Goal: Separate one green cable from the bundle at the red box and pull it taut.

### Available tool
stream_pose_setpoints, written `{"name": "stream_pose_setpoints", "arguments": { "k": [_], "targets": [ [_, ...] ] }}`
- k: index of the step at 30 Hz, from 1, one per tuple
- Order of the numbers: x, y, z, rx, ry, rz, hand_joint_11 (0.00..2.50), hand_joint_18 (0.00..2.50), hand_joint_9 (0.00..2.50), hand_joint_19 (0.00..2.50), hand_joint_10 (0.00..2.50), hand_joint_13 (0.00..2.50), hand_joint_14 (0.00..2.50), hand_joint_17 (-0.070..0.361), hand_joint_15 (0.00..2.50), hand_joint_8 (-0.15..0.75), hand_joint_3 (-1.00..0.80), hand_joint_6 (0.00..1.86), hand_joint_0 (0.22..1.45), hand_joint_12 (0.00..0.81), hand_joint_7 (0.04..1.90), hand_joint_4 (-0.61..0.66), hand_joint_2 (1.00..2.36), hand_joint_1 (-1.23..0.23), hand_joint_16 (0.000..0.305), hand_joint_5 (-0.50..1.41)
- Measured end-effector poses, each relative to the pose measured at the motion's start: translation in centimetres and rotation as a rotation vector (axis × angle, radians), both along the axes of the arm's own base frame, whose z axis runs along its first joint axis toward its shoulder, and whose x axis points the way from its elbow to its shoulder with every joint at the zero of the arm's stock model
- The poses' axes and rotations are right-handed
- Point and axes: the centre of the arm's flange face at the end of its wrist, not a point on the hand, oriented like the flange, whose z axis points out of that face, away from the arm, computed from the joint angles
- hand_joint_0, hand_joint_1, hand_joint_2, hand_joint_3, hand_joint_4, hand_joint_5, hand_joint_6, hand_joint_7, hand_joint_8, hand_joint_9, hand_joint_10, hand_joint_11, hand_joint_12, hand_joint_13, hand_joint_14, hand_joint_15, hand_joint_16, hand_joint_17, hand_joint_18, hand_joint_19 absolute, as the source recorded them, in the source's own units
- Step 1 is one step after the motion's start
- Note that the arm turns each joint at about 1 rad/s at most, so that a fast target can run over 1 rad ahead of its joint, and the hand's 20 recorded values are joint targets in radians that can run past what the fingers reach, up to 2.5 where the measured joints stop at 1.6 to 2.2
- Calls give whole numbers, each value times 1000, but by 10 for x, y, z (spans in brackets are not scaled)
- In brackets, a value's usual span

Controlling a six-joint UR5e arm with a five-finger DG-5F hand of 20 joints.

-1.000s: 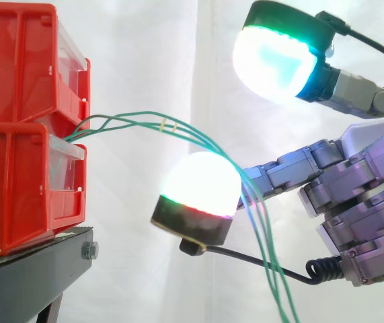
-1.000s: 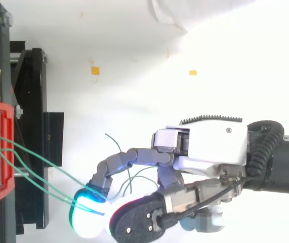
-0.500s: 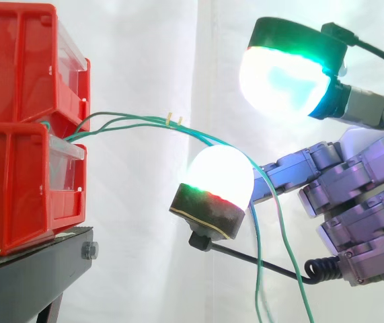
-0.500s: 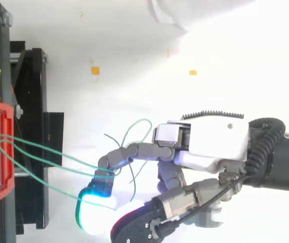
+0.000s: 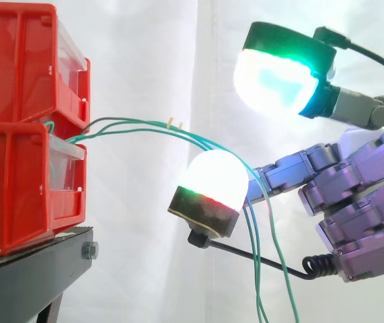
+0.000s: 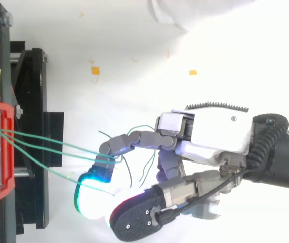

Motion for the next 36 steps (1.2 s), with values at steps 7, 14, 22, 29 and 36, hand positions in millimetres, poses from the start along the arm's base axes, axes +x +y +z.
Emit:
{"name": "stream_pose_setpoints", "arguments": {
  "k": [7,14,22,29,36],
  "targets": [
    [-1,2,0,-8,2,-26,1079,2340,2158,900,30,2123,13,155,1467,211,-500,504,508,327,946,267,1000,-562,69,74],
    [-1,2,0,-9,3,-28,1082,2345,2158,888,32,2125,13,155,1446,214,-500,504,502,337,946,268,1000,-557,69,73],
    [-3,1,-1,-7,17,-28,1084,2342,2159,887,30,2126,13,157,1460,222,-500,505,497,339,940,263,1000,-557,70,71],
    [-7,1,-4,-13,54,-25,1057,2316,2122,876,30,2096,13,162,1434,244,-500,504,480,356,924,264,1000,-569,72,52],
    [-8,-3,-5,-11,59,-31,1062,2303,2111,873,31,2090,12,162,1435,248,-500,504,476,361,918,271,1000,-572,72,48]
  ]
}}
